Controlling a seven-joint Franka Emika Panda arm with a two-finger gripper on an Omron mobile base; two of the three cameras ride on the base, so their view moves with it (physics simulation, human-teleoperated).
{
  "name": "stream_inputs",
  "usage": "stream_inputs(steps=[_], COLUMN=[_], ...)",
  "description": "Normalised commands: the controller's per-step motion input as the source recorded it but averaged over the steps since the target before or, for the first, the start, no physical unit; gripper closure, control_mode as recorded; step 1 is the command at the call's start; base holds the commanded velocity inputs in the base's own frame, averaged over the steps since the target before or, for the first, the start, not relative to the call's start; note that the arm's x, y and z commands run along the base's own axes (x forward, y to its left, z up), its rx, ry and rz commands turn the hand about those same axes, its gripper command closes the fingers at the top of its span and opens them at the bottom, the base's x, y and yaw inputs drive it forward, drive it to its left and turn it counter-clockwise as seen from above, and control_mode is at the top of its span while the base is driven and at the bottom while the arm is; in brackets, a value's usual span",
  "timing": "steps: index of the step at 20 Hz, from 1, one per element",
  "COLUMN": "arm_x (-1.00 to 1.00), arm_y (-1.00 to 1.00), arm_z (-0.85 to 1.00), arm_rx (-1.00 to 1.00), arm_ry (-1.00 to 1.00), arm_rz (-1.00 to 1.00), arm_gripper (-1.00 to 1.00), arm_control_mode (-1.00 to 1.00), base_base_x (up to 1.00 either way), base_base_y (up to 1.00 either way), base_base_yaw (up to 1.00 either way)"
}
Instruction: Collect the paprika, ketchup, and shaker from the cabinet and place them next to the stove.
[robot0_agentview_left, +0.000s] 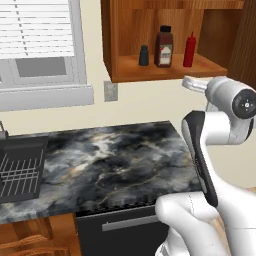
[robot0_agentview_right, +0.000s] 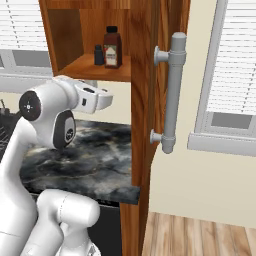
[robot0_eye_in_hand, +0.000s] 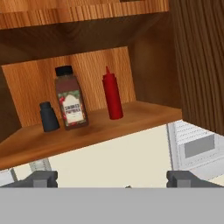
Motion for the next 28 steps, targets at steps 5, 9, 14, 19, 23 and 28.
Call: stream_inputs(steps=[5,9,14,19,23,28], arm_x=[0.13,0.02,0.0,0.0,0.02,0.0], arm_y=[-0.16,-0.07,0.0,0.0,-0.2,-0.23], arm_z=[0.13,0.67,0.48,0.0,0.11,0.27], arm_rx=[0.0,0.0,0.0,0.0,0.0,0.0], arm_ry=[0.01,0.0,0.0,0.01,0.0,-0.01], arm_rz=[-0.05,-0.02,0.0,0.0,0.0,0.0], arm_gripper=[-1.0,-1.0,-1.0,-1.0,-1.0,-1.0], arm_control_mode=[-1.0,-1.0,-1.0,-1.0,-1.0,-1.0], base_base_x=[0.0,0.0,0.0,0.0,0.0,0.0], base_base_y=[0.0,0.0,0.0,0.0,0.0,0.0], base_base_yaw=[0.0,0.0,0.0,0.0,0.0,0.0])
